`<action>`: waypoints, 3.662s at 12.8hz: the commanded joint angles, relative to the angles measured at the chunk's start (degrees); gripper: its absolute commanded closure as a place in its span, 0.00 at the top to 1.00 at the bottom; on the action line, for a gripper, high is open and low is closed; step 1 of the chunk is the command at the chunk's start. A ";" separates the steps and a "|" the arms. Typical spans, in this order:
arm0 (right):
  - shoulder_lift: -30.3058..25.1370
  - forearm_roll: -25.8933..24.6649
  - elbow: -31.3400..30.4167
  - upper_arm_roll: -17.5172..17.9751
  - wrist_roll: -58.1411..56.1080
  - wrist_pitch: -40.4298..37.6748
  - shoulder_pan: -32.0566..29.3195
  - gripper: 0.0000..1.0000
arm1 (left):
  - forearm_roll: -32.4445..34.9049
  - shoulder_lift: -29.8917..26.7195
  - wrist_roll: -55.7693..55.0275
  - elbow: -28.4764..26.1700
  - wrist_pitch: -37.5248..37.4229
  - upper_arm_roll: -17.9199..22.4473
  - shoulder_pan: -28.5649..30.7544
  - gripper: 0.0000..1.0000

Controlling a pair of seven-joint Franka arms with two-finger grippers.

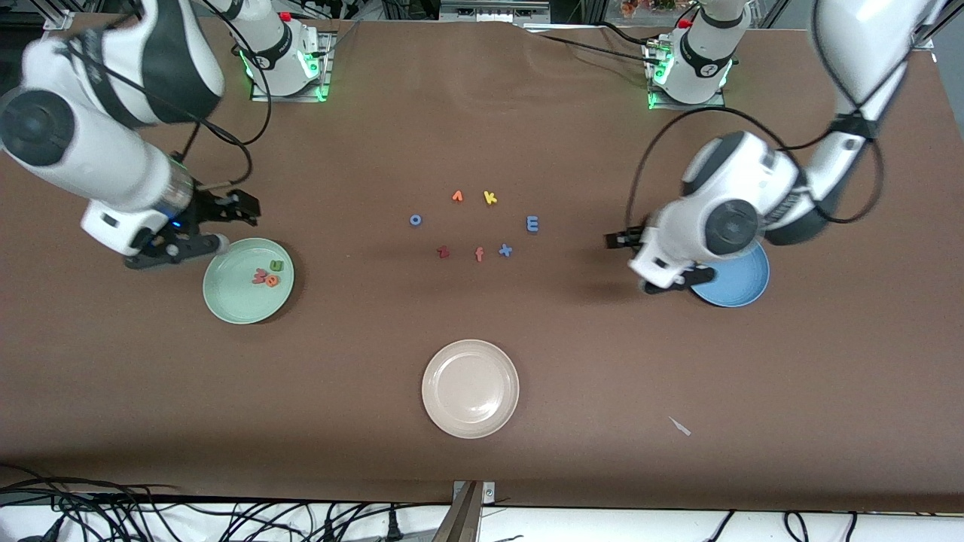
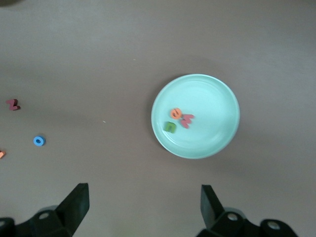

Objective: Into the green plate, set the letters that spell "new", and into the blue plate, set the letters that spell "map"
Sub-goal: 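Return the right arm to rest while the left gripper reaches the blue 3, then grasp the blue 3 with the left gripper, then place the blue 3 on the blue plate with the left gripper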

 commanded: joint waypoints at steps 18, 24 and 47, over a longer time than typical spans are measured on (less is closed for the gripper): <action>-4.33 -0.27 5.38 5.28 0.59 -9.52 -12.92 1.00 | 27.04 11.45 -33.84 -12.61 32.91 6.93 -18.68 0.59; -3.27 -0.27 7.32 5.36 0.59 -11.45 -12.92 1.00 | 26.70 9.62 -33.31 -10.07 30.64 6.50 -16.14 0.08; -2.57 -0.19 7.23 5.10 1.03 -11.45 -13.80 1.00 | 27.66 8.64 12.29 7.40 -9.93 -6.49 25.88 1.00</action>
